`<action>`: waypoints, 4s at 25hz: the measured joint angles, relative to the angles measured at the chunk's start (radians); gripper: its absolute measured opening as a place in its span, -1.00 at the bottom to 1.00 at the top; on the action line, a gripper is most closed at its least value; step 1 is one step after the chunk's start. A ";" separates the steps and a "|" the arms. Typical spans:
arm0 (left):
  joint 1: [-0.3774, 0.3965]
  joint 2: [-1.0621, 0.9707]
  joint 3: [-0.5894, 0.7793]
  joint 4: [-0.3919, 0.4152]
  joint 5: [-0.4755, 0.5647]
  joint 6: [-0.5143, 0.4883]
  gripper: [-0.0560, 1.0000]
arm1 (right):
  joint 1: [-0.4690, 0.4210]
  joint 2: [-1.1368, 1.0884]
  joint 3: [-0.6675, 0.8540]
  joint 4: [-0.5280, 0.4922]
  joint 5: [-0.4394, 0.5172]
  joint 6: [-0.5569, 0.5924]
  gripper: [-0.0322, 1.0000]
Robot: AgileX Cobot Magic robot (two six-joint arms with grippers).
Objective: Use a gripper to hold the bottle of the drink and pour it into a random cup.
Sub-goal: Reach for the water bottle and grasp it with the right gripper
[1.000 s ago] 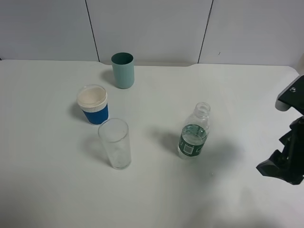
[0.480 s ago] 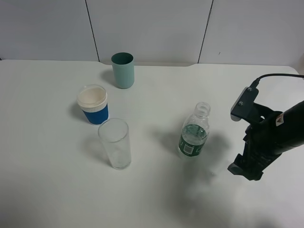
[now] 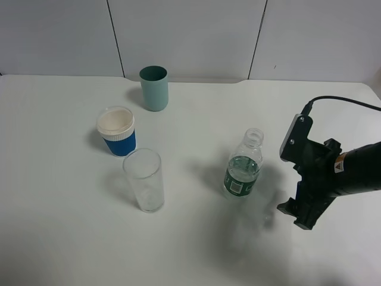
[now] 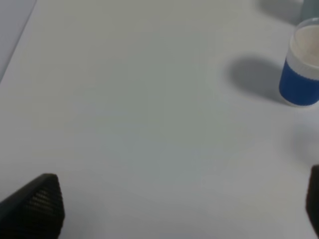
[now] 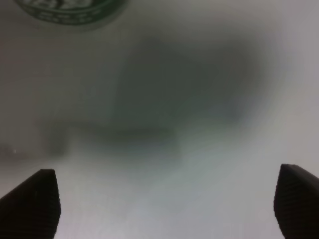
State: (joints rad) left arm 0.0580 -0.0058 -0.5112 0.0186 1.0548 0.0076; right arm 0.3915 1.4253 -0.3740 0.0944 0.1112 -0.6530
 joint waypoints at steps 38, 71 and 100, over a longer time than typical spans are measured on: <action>0.000 0.000 0.000 0.001 0.000 0.000 0.96 | 0.065 0.061 0.157 -0.503 -0.636 0.779 0.71; 0.000 0.000 0.000 0.001 0.000 0.000 0.96 | 0.019 0.411 0.155 -0.392 -1.184 0.548 0.73; 0.000 0.000 0.000 0.001 0.000 0.000 0.96 | -0.016 0.413 0.116 -0.463 -1.172 0.537 0.73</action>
State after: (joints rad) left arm 0.0580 -0.0058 -0.5112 0.0195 1.0548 0.0076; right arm 0.3754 1.8378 -0.2580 -0.3684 -1.0603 -0.1161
